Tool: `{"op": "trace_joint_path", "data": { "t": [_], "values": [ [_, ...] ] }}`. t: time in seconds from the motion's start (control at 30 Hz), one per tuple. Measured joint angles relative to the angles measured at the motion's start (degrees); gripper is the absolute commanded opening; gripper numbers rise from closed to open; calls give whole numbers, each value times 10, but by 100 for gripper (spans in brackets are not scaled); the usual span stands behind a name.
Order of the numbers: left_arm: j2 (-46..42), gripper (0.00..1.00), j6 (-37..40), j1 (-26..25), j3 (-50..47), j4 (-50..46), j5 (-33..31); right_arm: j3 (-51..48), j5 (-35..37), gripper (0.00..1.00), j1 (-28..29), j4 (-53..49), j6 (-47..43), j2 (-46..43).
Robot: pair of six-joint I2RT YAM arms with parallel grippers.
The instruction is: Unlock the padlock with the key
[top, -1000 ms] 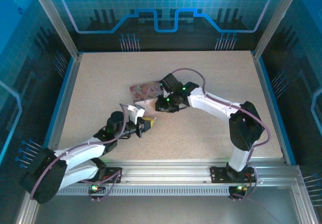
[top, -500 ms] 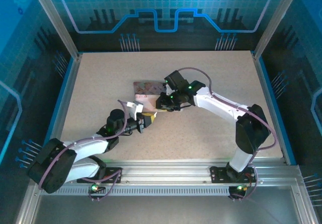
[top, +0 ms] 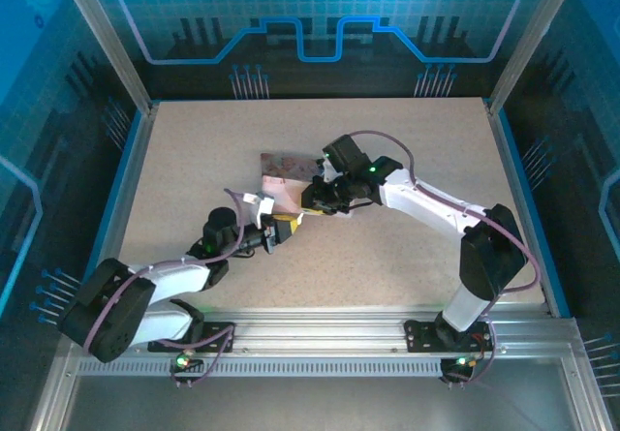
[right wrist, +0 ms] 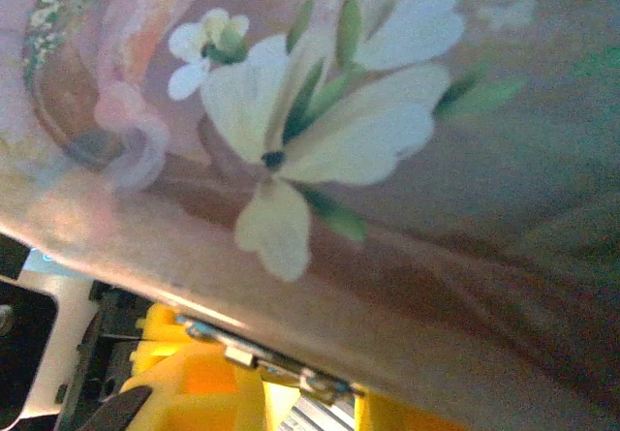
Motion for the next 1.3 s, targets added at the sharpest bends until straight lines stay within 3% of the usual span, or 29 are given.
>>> {"op": "trace_joint_path", "data": {
  "t": [0.4,1.3],
  "values": [
    [24,0,-17,1,0,40,7,-19,-4,0,0,8,0,-12],
    [4,0,-18,2,0,31,5,-26,-11,0,-1,20,0,-13]
  ]
}}
